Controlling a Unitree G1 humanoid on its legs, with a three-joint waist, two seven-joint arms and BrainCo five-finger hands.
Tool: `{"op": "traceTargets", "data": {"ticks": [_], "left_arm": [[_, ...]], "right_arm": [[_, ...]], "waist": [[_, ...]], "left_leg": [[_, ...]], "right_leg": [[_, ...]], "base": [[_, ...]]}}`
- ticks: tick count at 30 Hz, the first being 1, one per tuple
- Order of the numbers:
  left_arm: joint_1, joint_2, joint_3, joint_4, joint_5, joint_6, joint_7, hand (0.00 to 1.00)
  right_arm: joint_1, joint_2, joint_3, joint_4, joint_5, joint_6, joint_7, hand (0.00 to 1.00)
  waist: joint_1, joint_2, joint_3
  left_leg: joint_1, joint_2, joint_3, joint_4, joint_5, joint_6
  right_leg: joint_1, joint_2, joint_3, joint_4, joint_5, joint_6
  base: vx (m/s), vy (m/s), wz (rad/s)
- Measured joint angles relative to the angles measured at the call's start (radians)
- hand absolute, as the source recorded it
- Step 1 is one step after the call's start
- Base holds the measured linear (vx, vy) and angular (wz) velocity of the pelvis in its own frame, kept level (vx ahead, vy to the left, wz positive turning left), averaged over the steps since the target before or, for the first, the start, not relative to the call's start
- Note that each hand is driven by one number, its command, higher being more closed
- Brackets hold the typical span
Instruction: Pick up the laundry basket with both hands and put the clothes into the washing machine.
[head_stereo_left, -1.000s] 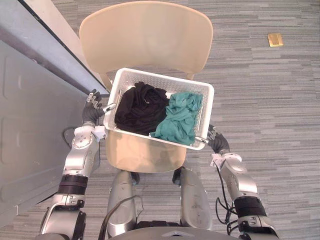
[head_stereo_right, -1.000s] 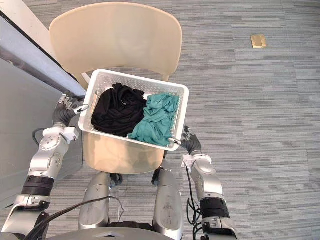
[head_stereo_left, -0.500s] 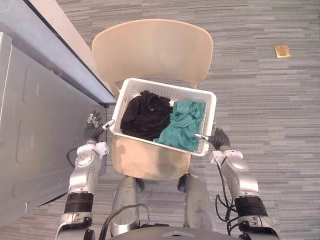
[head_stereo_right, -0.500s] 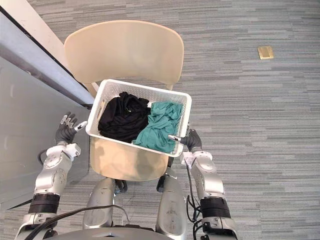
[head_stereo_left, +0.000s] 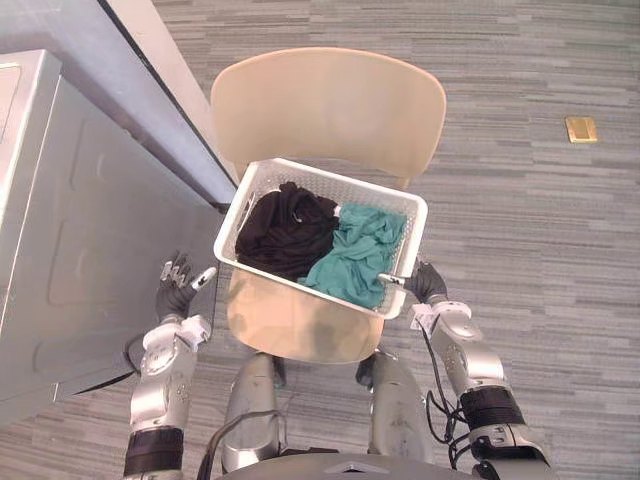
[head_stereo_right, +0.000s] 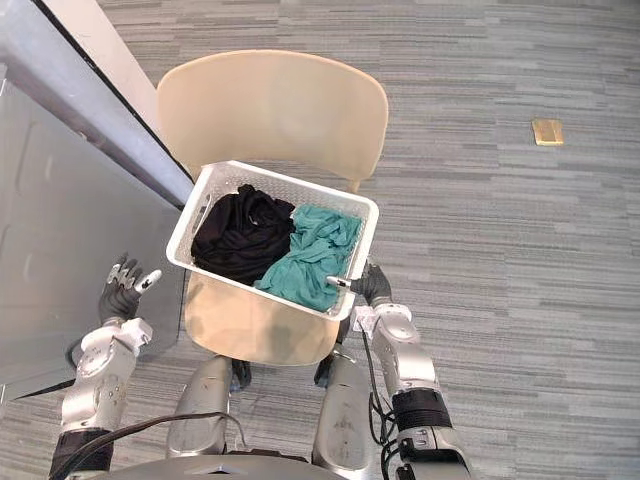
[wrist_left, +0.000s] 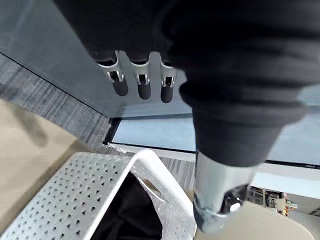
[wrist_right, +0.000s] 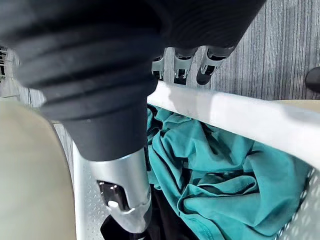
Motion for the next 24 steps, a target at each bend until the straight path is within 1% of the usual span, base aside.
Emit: {"op": "traceTargets", "data": {"ticks": [7, 11, 13, 16, 17, 19, 20, 22, 24], "left_arm": [[0.023, -0.019, -0.001, 0.001, -0.012, 0.001, -0.014, 0.0], [0.029, -0.021, -0.001, 0.001, -0.02, 0.001, -0.014, 0.0], [0.037, -0.021, 0.0, 0.003, -0.02, 0.001, -0.014, 0.0], [0.062, -0.021, 0.01, 0.01, -0.021, 0.001, -0.014, 0.0], [0.068, -0.026, 0.022, 0.026, -0.023, 0.001, -0.015, 0.0], [0.069, -0.036, 0.047, 0.063, -0.026, 0.001, -0.016, 0.0], [0.073, -0.037, 0.06, 0.098, -0.027, 0.004, -0.018, 0.0], [0.086, -0.039, 0.084, 0.14, -0.015, 0.009, -0.022, 0.0], [0.087, -0.041, 0.123, 0.236, 0.012, 0.017, -0.039, 0.0]], "right_arm": [[-0.002, -0.006, -0.004, 0.035, -0.003, 0.001, -0.01, 0.0], [0.013, -0.002, -0.032, 0.034, -0.003, 0.001, -0.012, 0.0], [0.053, 0.01, -0.062, 0.003, -0.003, 0.001, -0.011, 0.0], [0.103, 0.043, -0.105, -0.058, -0.003, -0.001, -0.012, 0.0], [0.133, 0.054, -0.135, -0.086, -0.001, -0.003, -0.013, 0.0], [0.168, 0.071, -0.179, -0.093, 0.003, -0.017, -0.012, 0.0], [0.197, 0.08, -0.201, -0.093, 0.008, -0.018, -0.011, 0.0], [0.234, 0.092, -0.219, -0.094, 0.009, -0.018, -0.01, 0.0], [0.306, 0.123, -0.25, -0.112, 0.01, -0.019, -0.009, 0.0]], "waist": [[0.009, 0.0, -0.004], [0.013, 0.001, -0.005], [0.019, 0.0, -0.015], [0.017, 0.0, -0.028], [0.015, -0.001, -0.037], [0.01, -0.002, -0.039], [0.011, -0.005, -0.05], [0.012, -0.012, -0.069], [-0.005, -0.013, -0.074]], "left_leg": [[0.009, -0.006, -0.018, -0.02, 0.019, -0.003], [0.021, -0.005, -0.018, -0.025, 0.019, -0.001], [0.025, -0.003, -0.01, -0.031, 0.017, 0.004], [0.034, 0.002, 0.003, -0.029, 0.015, 0.0], [0.042, 0.005, 0.008, -0.029, 0.012, -0.001], [0.067, 0.01, 0.013, -0.03, 0.005, -0.003], [0.081, 0.015, 0.025, -0.029, -0.004, -0.004], [0.093, 0.022, 0.043, -0.027, -0.013, -0.005], [0.127, 0.028, 0.055, -0.033, -0.019, -0.006]], "right_leg": [[0.015, -0.004, -0.02, -0.001, -0.002, -0.003], [0.034, -0.004, -0.023, -0.009, -0.005, -0.001], [0.036, -0.004, -0.023, -0.013, -0.011, 0.0], [0.04, -0.001, -0.019, -0.013, -0.008, 0.005], [0.045, 0.0, -0.017, -0.013, -0.007, 0.006], [0.068, 0.004, -0.017, -0.016, -0.009, 0.008], [0.076, 0.009, -0.009, -0.016, -0.012, 0.011], [0.077, 0.017, 0.006, -0.019, -0.014, 0.011], [0.107, 0.022, 0.008, -0.023, -0.023, 0.013]], "base": [[-0.01, -0.011, 0.09], [-0.01, 0.0, 0.06], [0.0, 0.003, 0.02], [0.05, 0.004, -0.09], [0.06, 0.01, -0.07], [0.07, 0.013, -0.07], [0.06, 0.014, -0.17], [0.06, 0.015, -0.25], [0.06, 0.005, -0.1]]}}
